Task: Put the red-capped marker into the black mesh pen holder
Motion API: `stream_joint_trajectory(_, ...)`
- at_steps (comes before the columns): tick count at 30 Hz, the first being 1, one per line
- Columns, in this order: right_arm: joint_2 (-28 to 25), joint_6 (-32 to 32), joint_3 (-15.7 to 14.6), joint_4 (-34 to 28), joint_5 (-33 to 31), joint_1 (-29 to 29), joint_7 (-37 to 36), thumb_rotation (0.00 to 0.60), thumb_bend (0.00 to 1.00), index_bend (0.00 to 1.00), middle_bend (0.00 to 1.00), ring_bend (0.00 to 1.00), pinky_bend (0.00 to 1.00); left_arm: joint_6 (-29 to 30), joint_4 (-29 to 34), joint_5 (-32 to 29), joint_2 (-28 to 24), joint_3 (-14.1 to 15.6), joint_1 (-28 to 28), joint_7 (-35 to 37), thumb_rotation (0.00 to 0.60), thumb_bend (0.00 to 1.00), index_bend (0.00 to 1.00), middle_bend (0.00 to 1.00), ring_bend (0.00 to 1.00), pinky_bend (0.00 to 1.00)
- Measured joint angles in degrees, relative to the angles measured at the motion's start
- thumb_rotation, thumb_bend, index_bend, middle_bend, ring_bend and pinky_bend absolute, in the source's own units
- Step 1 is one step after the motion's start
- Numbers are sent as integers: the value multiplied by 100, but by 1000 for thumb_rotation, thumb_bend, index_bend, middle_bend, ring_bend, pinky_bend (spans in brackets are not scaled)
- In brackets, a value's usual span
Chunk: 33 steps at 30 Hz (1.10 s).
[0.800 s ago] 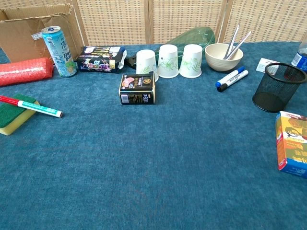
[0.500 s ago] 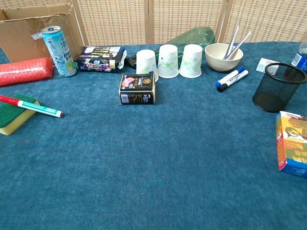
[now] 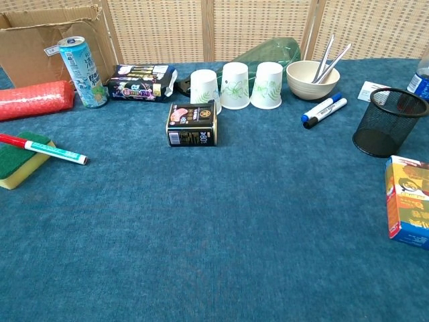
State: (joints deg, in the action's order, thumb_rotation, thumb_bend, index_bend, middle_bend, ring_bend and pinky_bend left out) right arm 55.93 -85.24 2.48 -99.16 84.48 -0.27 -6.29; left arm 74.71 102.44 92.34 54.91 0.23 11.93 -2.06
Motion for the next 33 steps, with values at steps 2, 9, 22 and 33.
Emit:
stream_joint_trajectory(2, -3, -16, 1, -6, 7, -6, -25, 600, 0, 0, 0, 0, 71, -278, 37, -124, -38, -77, 179, -165, 600, 207, 117, 0, 0, 61)
stream_joint_trajectory(9, -56, -70, -9, -5, 56, -38, -218, 600, 0, 0, 0, 0, 70, -1362, 173, -864, -28, -391, 929, -1249, 600, 207, 145, 0, 0, 62)
stream_joint_trajectory(22, -170, -157, 39, 85, 29, -92, -658, 600, 0, 0, 0, 0, 70, -2225, -405, -2512, 1215, -560, 1882, -3543, 600, 208, 197, 0, 0, 71)
stream_joint_trajectory(33, -216, -179, 80, 117, -52, -120, -854, 600, 0, 0, 0, 0, 70, -2276, -1136, -3838, 2304, -540, 2584, -5039, 600, 206, 233, 0, 0, 80)
